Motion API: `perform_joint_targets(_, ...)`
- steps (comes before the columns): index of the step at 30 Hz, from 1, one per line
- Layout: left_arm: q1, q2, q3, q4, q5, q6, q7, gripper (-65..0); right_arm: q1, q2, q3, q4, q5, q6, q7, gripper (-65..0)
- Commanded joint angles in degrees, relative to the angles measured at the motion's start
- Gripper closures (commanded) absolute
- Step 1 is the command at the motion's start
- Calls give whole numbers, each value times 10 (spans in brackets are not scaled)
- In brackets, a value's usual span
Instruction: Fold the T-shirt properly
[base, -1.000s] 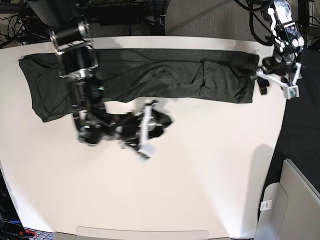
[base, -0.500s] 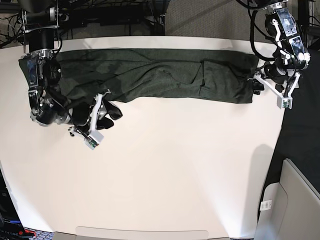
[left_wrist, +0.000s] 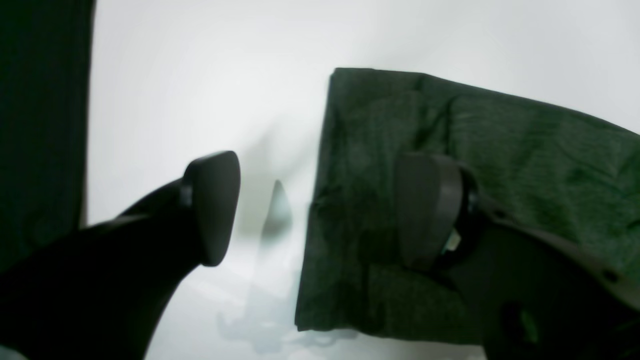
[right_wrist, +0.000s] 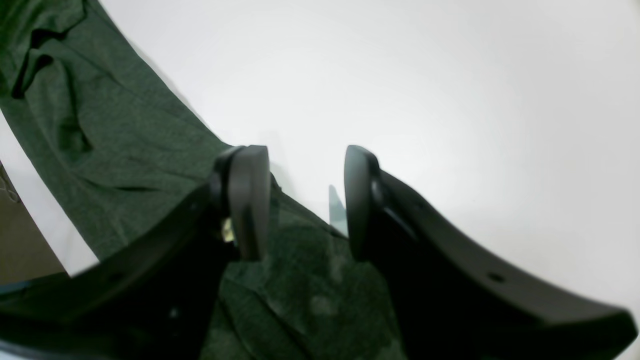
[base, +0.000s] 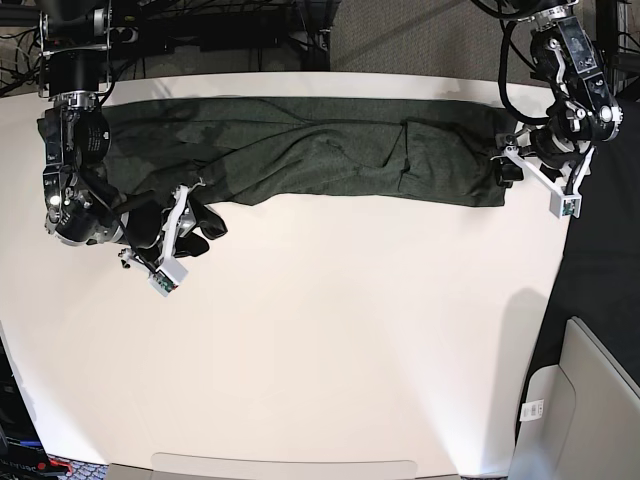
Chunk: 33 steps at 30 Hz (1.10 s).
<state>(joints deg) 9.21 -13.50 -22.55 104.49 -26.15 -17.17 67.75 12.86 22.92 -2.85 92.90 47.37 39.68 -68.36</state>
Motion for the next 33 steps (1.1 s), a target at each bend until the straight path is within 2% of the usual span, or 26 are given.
perform_joint_targets(1,-5,-7,0,3,-4,-1,-1,-472,11,7,5,11,11,3,11,-250)
perform_joint_targets(12,-5,-7,18,-82,-15,-1,-1,-472,12,7,6,11,12,3,11,-250)
perform_joint_targets(17,9,-7,19,-88,-60,-1,-1,-470,12,7,6,11,12,3,11,-250)
perform_joint_targets(26,31,-7,54,-88,-62,-1,0,-466,16,7,6,11,12,3,11,-250)
perform_joint_targets(31,31,-7,55,-91,-80,-3,0,-398,16,7,6,11,12,3,11,-250)
perform_joint_targets(33,31,-7,55,-95,-95,-28,0,-361,16,7,6,11,12,3,11,-250)
